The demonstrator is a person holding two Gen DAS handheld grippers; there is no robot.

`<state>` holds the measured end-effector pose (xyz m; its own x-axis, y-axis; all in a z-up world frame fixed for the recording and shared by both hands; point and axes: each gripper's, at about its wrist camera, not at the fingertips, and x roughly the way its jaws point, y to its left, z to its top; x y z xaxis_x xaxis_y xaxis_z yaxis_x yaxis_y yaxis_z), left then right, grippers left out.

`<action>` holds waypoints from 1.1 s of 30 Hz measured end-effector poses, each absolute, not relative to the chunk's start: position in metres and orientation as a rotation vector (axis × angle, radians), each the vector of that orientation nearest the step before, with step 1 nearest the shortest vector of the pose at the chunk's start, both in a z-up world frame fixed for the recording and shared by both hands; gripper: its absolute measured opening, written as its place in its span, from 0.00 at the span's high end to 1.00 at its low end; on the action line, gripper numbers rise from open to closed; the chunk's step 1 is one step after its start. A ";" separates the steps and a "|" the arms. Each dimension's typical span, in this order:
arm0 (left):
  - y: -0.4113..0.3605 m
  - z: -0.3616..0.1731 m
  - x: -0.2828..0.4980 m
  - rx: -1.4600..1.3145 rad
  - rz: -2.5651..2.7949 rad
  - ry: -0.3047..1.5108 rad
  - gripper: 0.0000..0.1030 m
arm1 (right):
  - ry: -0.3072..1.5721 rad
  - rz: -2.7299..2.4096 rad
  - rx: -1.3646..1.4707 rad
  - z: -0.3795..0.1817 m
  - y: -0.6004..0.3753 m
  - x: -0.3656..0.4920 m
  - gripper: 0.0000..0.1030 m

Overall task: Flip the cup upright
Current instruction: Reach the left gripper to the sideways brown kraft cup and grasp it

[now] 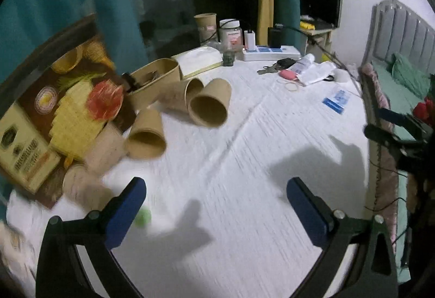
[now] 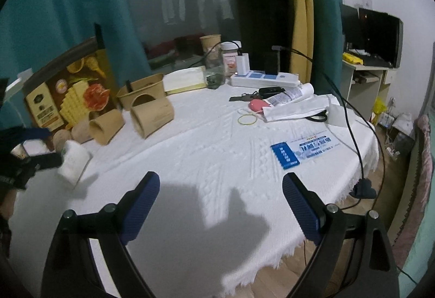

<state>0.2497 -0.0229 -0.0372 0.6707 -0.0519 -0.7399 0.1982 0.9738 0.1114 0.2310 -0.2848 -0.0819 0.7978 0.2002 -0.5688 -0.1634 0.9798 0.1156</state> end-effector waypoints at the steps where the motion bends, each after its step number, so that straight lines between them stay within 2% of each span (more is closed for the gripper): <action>1: -0.028 -0.037 0.267 0.213 -0.148 0.827 0.00 | 0.619 0.197 0.070 -0.084 -0.288 0.239 0.12; 3: -0.041 -0.037 0.298 0.256 -0.156 0.837 0.02 | 0.625 0.188 0.092 -0.089 -0.292 0.250 0.12; 10: -0.077 -0.063 0.382 0.462 -0.146 0.875 0.23 | 0.622 0.205 0.115 -0.101 -0.301 0.270 0.12; 15: -0.090 -0.079 0.419 0.523 -0.193 0.884 0.27 | 0.636 0.194 0.131 -0.110 -0.309 0.277 0.12; 17: -0.090 -0.089 0.433 0.533 -0.195 0.928 0.36 | 0.649 0.183 0.135 -0.115 -0.313 0.279 0.12; 23: -0.084 -0.111 0.453 0.590 -0.166 0.973 0.37 | 0.680 0.174 0.153 -0.125 -0.320 0.287 0.12; 25: -0.079 -0.111 0.454 0.576 -0.161 0.972 0.41 | 0.685 0.187 0.163 -0.125 -0.318 0.285 0.12; 33: -0.081 -0.098 0.422 0.569 -0.228 0.951 0.45 | 0.664 0.199 0.146 -0.109 -0.303 0.268 0.12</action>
<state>0.4222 -0.0806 -0.0979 0.5703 0.0606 -0.8192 0.4253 0.8314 0.3577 0.2682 -0.3030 -0.1095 0.7695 0.2298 -0.5958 -0.1366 0.9706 0.1980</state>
